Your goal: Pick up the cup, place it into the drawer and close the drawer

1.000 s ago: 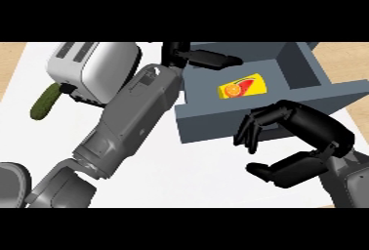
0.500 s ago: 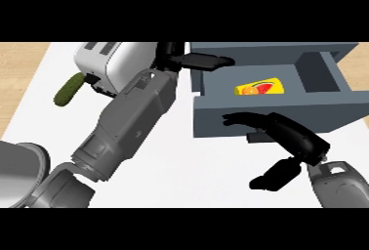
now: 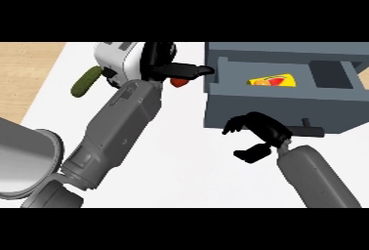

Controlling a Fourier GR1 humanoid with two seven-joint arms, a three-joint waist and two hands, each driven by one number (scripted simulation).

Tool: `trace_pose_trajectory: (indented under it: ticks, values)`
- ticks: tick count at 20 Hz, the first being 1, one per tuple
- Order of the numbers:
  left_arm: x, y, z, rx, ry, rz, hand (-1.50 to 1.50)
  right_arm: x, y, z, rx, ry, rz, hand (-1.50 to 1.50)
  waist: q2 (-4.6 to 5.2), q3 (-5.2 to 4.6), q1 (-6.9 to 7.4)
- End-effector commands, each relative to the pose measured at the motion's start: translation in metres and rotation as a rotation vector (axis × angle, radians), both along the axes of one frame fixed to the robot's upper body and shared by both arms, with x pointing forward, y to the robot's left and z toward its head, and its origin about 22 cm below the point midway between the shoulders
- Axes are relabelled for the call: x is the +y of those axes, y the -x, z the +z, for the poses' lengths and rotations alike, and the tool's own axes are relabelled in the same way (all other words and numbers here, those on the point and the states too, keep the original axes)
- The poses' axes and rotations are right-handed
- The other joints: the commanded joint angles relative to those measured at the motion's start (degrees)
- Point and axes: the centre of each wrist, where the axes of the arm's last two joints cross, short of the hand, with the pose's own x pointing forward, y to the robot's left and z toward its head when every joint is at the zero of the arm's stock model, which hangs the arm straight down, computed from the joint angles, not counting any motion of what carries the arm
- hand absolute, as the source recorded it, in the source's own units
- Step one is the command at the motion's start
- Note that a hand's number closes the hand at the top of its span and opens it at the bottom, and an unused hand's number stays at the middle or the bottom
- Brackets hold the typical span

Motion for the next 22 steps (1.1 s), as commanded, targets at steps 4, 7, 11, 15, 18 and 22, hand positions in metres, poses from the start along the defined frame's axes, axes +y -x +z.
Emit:
trace_pose_trajectory:
  ticks: [4, 7, 11, 15, 18, 22]
  values:
    - [0.027, 0.006, -0.008, -0.002, 0.022, -0.027, -1.50, -0.035, -0.040, -0.021, -0.066, -0.033, -0.085, 1.50, 0.41, 0.15, 2.90]
    - [0.024, 0.013, -0.016, 0.020, 0.025, -0.035, -1.50, -0.035, -0.065, 0.002, -0.125, -0.094, -0.131, 1.50, 0.47, 0.17, 3.76]
    - [0.065, 0.009, -0.013, -0.004, 0.015, -0.034, -1.50, -0.050, -0.092, 0.041, -0.199, -0.162, -0.229, 1.50, 1.17, 0.21, 6.09]
    - [0.067, 0.012, -0.018, 0.005, 0.019, -0.057, -1.50, -0.066, -0.104, 0.065, -0.257, -0.181, -0.301, 1.50, 1.94, 0.20, 6.10]
    - [0.070, 0.014, -0.019, 0.004, 0.011, -0.080, -1.50, -0.070, -0.109, 0.079, -0.252, -0.201, -0.345, 1.50, 1.87, 0.17, 7.58]
    - [0.074, 0.015, -0.019, -0.003, 0.004, -0.077, -1.50, -0.083, -0.112, 0.100, -0.261, -0.242, -0.354, 1.50, 1.98, 0.15, 8.52]
